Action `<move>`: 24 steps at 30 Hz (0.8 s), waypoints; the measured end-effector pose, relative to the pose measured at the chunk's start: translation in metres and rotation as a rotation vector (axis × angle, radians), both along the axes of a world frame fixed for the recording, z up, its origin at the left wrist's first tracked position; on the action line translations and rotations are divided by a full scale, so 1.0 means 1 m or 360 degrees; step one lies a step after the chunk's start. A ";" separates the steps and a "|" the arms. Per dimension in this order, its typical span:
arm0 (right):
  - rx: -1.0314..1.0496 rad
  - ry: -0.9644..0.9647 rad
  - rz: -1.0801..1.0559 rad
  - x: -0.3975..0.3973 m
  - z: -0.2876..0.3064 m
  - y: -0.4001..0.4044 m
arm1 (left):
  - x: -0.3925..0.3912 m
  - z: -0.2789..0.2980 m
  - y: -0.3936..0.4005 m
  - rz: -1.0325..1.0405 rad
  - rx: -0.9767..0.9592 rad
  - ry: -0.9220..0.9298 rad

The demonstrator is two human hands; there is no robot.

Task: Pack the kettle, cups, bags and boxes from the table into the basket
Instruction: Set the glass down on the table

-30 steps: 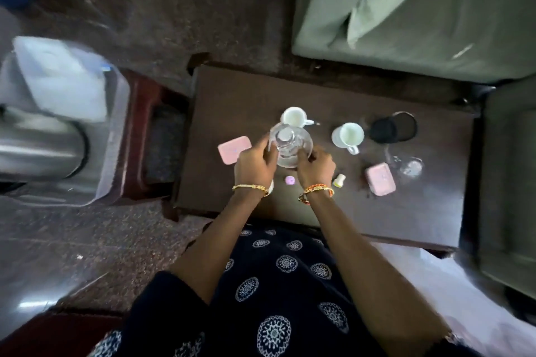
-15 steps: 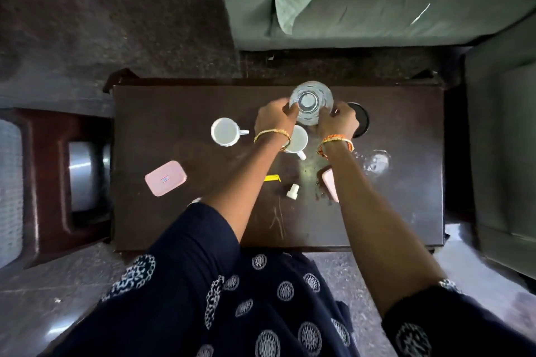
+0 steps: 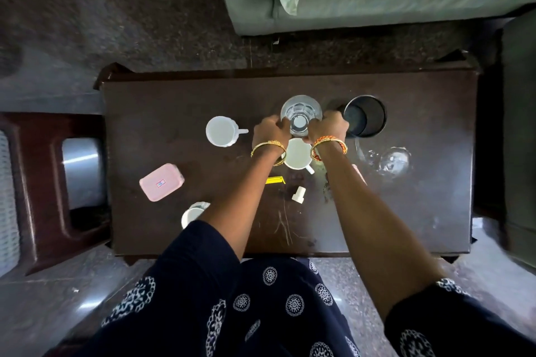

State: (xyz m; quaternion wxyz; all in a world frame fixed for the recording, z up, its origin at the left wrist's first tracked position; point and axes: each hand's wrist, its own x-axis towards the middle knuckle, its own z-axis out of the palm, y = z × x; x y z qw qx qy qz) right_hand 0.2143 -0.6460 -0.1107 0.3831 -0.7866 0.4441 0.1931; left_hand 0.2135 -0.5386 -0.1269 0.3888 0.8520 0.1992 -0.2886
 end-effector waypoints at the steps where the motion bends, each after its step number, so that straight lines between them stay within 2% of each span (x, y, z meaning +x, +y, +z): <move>1: -0.0006 -0.0011 -0.0005 -0.002 -0.002 0.002 | -0.003 -0.001 0.001 0.0019 -0.0018 0.0001; 12: -0.0207 -0.0132 0.0019 -0.008 -0.011 0.006 | -0.006 0.002 -0.002 0.0111 -0.0236 0.0038; 15: -0.0153 -0.0067 0.0071 -0.005 -0.009 0.004 | -0.006 0.003 -0.001 0.0197 -0.0307 0.0096; 19: -0.0082 0.0026 0.0033 -0.017 0.003 0.001 | -0.015 0.011 0.008 0.0299 -0.0236 0.0104; 21: -0.0211 -0.0063 -0.0052 -0.033 0.015 0.005 | -0.025 0.020 0.017 0.0350 -0.0181 0.0003; 24: -0.0439 -0.0458 0.0030 -0.063 0.033 0.028 | -0.051 0.037 0.039 0.0329 -0.0114 -0.0199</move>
